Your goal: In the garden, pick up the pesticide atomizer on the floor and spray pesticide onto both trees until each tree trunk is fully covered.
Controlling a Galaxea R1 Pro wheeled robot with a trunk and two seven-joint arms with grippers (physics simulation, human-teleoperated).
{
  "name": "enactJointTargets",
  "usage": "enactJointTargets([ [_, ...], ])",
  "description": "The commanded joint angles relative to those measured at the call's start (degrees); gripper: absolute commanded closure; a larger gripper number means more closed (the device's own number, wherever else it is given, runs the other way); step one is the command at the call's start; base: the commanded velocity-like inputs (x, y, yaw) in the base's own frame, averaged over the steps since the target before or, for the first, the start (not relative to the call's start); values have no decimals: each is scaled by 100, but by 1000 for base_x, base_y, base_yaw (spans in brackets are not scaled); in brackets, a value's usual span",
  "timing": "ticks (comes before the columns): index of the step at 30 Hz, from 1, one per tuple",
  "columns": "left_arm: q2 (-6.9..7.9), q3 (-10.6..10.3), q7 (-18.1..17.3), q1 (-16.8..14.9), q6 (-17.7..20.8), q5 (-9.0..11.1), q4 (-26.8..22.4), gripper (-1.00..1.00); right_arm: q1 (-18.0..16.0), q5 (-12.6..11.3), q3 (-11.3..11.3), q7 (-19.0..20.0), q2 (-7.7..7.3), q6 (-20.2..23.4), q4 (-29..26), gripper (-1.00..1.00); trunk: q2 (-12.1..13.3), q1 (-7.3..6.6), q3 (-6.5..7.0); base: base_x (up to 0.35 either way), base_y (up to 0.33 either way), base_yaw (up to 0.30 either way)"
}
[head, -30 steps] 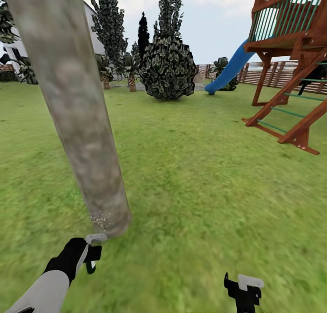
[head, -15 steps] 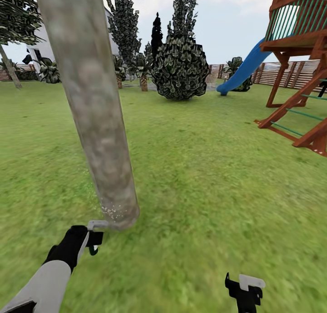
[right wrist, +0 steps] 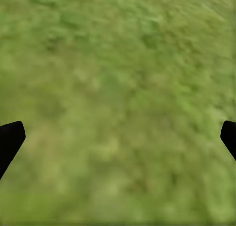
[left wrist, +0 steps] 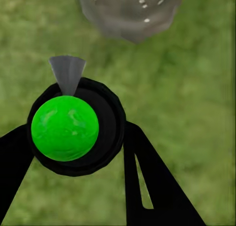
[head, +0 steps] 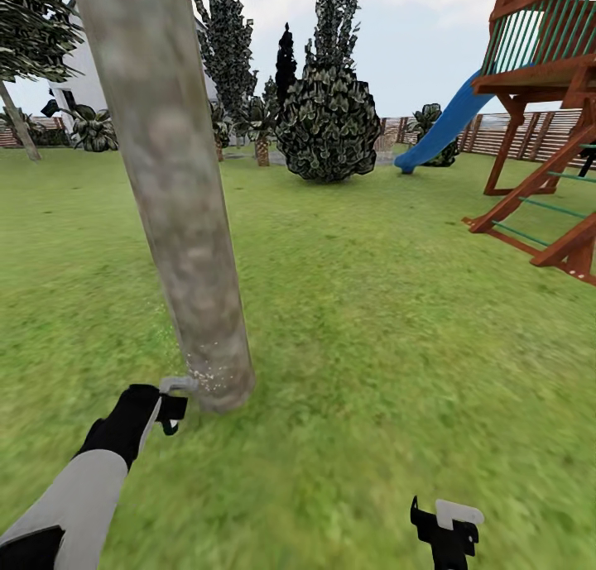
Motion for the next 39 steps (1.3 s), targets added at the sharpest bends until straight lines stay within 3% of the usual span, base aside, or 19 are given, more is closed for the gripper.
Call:
enactJointTargets([
  [1, -96, -12, -82, -11, 25, -78, -9, 100, -4, 57, -43, -17, 1, -15, 7, -100, -2, -1, -5, 0, 0, 0],
  [3, -309, -246, -98, -15, 55, -85, -20, 100, -4, 57, -42, -17, 1, -15, 5, -100, -2, -1, -5, 0, 0, 0],
  [5, -343, -433, -107, -22, 216, -72, -86, 100, -4, 57, -42, -17, 1, -15, 5, -100, -2, -1, -5, 0, 0, 0],
  [9, -70, -478, -577, -92, 431, -73, -346, 100, -4, 57, -42, -17, 1, -15, 6, -100, -2, -1, -5, 0, 0, 0],
  [11, 224, -475, -942, -155, 525, -78, -385, 100, -4, 57, -42, -17, 1, -15, 5, -100, -2, -1, -5, 0, 0, 0],
  [12, 272, -474, -992, -165, 534, -80, -394, 100, -4, 56, -42, -17, 1, -15, 5, -100, -2, -1, -5, 0, 0, 0],
  [18, 166, -512, -1034, -166, 554, -72, -608, 100, -4, 54, -42, -17, 16, -15, 5, -100, -2, -1, -5, 0, -8, 191],
  [26, 188, -505, -1035, -172, 565, -72, -745, 100, -4, 55, -42, -17, 9, -15, 5, -100, -2, -1, -5, -31, -239, 20],
  [31, 195, -517, -1035, -143, 1252, -67, -1454, 100, -4, 55, -42, -17, 17, -15, 5, -100, -2, -1, -5, -195, -144, 146],
  [35, 254, -511, -1035, -181, 1300, -73, -1498, 100, -4, 55, -42, -17, 18, -15, 5, -100, -2, -1, -5, -11, -9, 274],
  [39, 182, -517, -1035, -182, 1299, -70, -1507, 100, -4, 57, -42, -17, 18, -15, 5, -100, -2, -1, -5, -1, 0, 196],
])
